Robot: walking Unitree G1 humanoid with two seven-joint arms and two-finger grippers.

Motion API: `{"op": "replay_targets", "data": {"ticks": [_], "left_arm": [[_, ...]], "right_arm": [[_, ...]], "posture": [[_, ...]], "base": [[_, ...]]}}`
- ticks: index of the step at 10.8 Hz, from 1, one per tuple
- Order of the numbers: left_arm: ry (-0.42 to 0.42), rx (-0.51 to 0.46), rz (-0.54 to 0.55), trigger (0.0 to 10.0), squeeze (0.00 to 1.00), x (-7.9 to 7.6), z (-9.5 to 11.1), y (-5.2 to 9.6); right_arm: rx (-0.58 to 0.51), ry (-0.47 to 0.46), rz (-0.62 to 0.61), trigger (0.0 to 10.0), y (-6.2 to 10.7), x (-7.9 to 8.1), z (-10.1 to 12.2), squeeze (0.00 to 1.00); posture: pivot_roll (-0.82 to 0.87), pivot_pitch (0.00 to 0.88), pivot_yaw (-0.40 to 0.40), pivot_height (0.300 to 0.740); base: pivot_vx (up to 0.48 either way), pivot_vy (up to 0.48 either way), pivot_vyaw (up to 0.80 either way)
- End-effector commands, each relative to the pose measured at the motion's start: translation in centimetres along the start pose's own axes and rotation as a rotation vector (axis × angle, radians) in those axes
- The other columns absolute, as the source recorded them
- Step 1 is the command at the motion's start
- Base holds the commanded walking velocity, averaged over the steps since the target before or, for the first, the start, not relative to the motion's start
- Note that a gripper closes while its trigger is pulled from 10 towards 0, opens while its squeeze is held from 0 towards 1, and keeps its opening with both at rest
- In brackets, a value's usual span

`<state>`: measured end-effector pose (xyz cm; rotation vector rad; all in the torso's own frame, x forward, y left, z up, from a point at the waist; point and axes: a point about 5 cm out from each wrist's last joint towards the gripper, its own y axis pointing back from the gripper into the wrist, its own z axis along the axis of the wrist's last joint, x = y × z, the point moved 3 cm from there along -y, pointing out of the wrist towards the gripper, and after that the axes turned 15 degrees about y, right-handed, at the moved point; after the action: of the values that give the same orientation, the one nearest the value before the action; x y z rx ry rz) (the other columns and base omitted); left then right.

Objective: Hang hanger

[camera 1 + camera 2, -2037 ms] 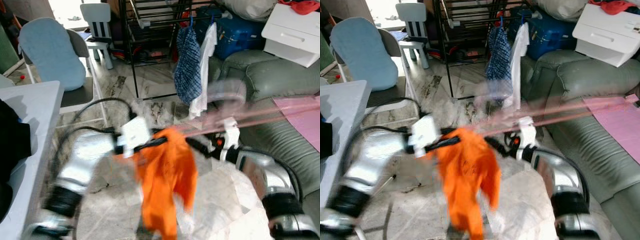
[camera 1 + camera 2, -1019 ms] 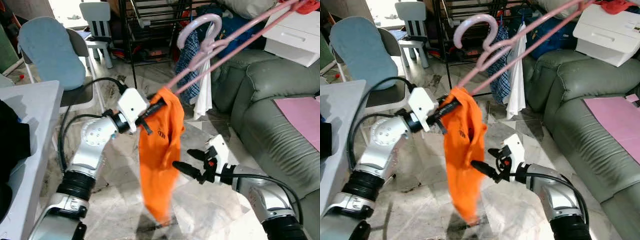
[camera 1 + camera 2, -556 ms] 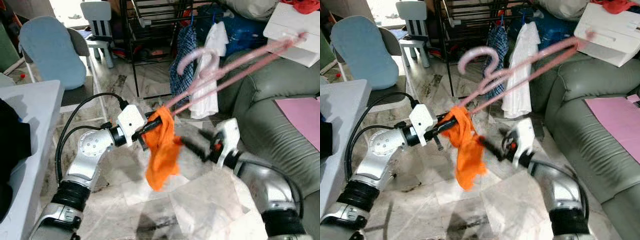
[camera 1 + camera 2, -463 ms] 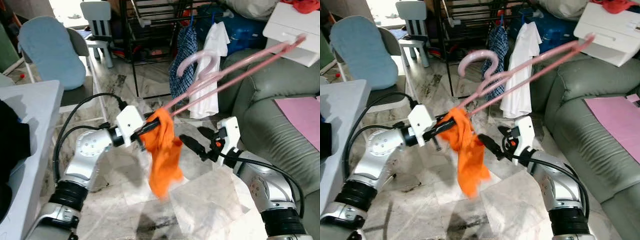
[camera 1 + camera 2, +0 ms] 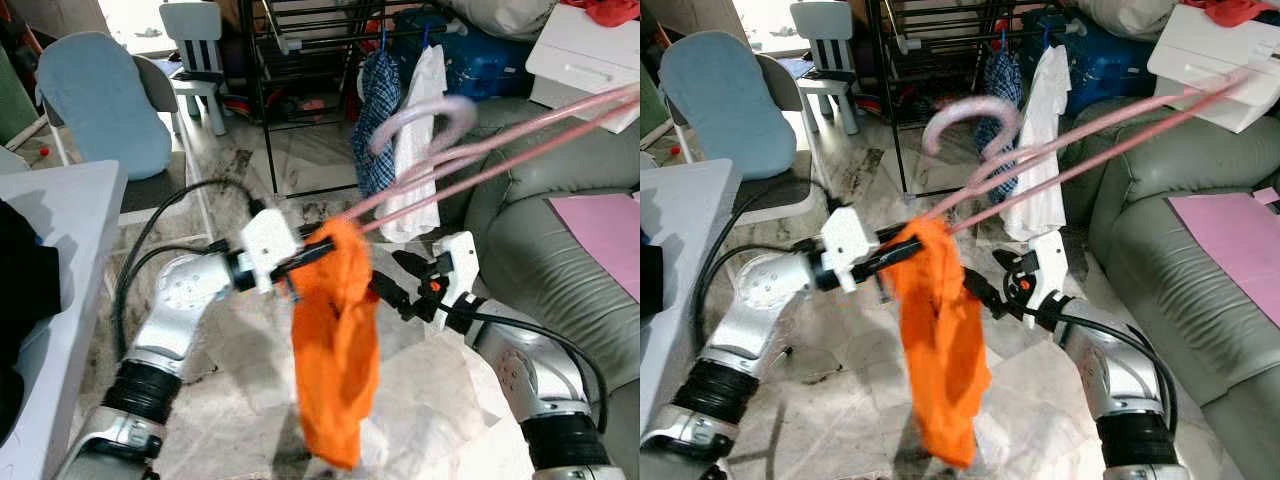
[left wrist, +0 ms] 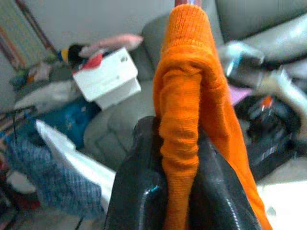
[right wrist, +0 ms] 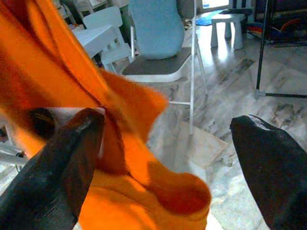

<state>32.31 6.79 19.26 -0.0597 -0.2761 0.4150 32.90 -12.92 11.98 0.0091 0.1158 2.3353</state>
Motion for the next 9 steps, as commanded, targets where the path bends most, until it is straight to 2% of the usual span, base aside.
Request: {"op": "replay_targets", "data": {"ticks": [1, 4, 5, 6, 9], "left_arm": [[-0.013, -0.046, -0.025, 0.0, 0.0, -0.3, 1.4, -0.4], [-0.006, -0.135, -0.028, 0.0, 0.0, -0.3, 4.2, -1.3], [-0.006, -0.15, -0.023, 0.0, 0.0, -0.1, 4.8, -1.3], [-0.003, -0.176, -0.01, 0.0, 0.0, 0.3, 5.9, -1.3], [0.003, -0.17, 0.025, 0.0, 0.0, 1.0, 6.0, -0.6]], "right_arm": [[0.014, -0.017, 0.001, 10.0, -0.2, 0.1, -0.5, 0.0], [0.108, -0.036, -0.026, 10.0, -0.2, 0.2, -3.0, 0.0], [0.132, -0.049, -0.042, 8.7, 0.1, 0.0, -3.8, 0.0], [0.163, -0.068, -0.085, 0.0, 0.9, -0.6, -4.9, 0.0], [0.221, -0.08, -0.173, 0.0, 2.5, -2.2, -6.5, 0.0]], "posture": [[-0.1, 0.051, 0.014, 0.74], [-0.1, 0.052, 0.017, 0.74], [-0.1, 0.052, 0.017, 0.74], [-0.1, 0.053, 0.016, 0.74], [-0.1, 0.052, 0.015, 0.74]], "base": [[0.0, 0.0, 0.0], [0.0, 0.0, 0.0], [0.0, 0.0, 0.0], [0.0, 0.0, 0.0], [0.0, 0.0, 0.0]]}}
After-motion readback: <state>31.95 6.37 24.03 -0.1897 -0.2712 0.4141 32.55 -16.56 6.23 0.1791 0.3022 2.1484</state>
